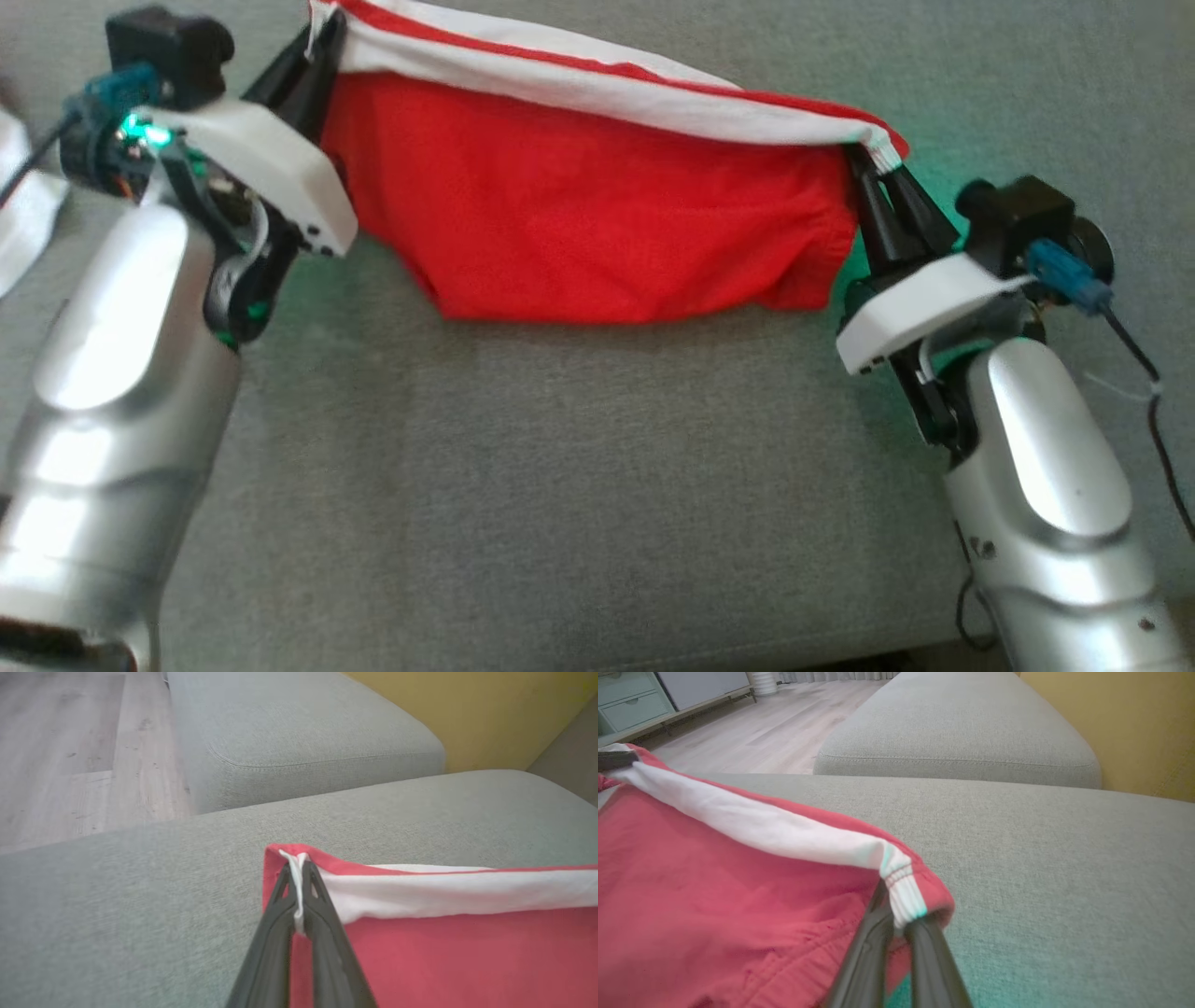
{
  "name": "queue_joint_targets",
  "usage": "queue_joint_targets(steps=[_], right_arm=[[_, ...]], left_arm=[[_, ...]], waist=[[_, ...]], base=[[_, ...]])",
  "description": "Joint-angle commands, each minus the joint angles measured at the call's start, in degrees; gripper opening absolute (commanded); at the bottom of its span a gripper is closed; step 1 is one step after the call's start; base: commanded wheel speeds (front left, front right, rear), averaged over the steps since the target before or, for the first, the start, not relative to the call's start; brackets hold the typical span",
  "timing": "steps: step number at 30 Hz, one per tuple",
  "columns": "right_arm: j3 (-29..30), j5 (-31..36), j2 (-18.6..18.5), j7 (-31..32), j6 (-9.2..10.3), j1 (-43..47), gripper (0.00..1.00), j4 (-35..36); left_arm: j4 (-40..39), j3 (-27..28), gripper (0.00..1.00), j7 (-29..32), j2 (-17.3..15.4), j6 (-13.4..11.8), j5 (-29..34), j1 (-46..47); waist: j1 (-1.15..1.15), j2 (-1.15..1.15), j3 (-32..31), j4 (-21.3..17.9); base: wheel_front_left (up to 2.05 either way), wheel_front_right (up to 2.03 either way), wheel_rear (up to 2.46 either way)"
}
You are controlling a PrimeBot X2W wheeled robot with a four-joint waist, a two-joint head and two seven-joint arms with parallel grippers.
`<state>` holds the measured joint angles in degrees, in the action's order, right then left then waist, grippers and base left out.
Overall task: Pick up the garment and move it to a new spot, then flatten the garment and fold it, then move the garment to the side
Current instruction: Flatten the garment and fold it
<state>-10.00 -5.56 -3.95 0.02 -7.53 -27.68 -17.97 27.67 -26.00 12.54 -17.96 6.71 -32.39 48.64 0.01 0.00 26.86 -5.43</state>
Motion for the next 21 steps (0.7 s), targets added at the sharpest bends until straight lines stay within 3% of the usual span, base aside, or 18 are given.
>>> queue_joint_targets(steps=[1,2,3,4,5,6,7,14,21], right_arm=[[-2.0,-1.1,1.0,-0.3,0.04,-1.8,0.0,0.3],[-2.4,-1.6,1.0,-0.5,0.04,-2.2,0.0,0.0],[-2.7,-2.1,1.0,-0.8,0.04,-2.5,0.16,-0.4],[-3.1,-2.6,1.0,-1.2,0.04,-2.8,0.4,-0.7],[-3.4,-2.9,1.1,-1.8,0.04,-3.0,1.0,-0.8],[-3.7,-3.2,1.1,-2.2,0.04,-3.1,1.0,-1.0],[-3.9,-3.5,1.1,-2.5,0.04,-3.1,1.0,-1.2],[-3.8,-3.5,1.1,-3.9,0.04,-1.3,1.0,-0.5],[-0.9,-1.0,1.1,-2.6,0.04,4.0,1.0,3.8]], left_arm=[[0.6,1.0,0.0,0.4,-2.6,0.5,-0.4,4.2],[1.4,0.7,0.0,0.3,-2.7,0.6,-0.5,4.9],[2.2,0.3,0.0,0.1,-2.7,0.6,-0.6,5.6],[3.0,0.1,0.0,-0.2,-2.7,0.6,-0.7,6.1],[3.6,-0.2,0.27,-0.7,-2.7,0.7,-0.7,6.6],[4.2,-0.4,0.57,-1.3,-2.6,0.7,-0.8,7.0],[4.8,-0.5,1.0,-1.9,-2.5,0.7,-1.0,7.2],[6.5,-0.2,1.0,-4.3,-2.5,0.7,-3.8,6.5],[3.3,2.0,1.0,-6.6,-4.4,0.6,-7.2,2.1]], waist=[[-0.01,0.0,1.2,-1.4],[-0.01,0.0,1.3,-1.6],[-0.01,0.0,1.3,-1.8],[-0.01,0.0,1.3,-2.0],[-0.01,0.0,1.2,-2.1],[-0.01,0.0,1.2,-2.2],[-0.01,0.0,1.1,-2.3],[-0.01,0.0,-0.5,-1.9],[-0.01,0.0,-3.6,-0.3]], base=[[0.0,0.0,0.0],[0.0,0.0,0.0],[0.0,0.0,0.0],[0.0,0.0,0.0],[0.0,0.0,0.0],[0.0,0.0,0.0],[0.0,0.0,0.0],[0.0,0.0,0.0],[0.0,0.0,0.0]])
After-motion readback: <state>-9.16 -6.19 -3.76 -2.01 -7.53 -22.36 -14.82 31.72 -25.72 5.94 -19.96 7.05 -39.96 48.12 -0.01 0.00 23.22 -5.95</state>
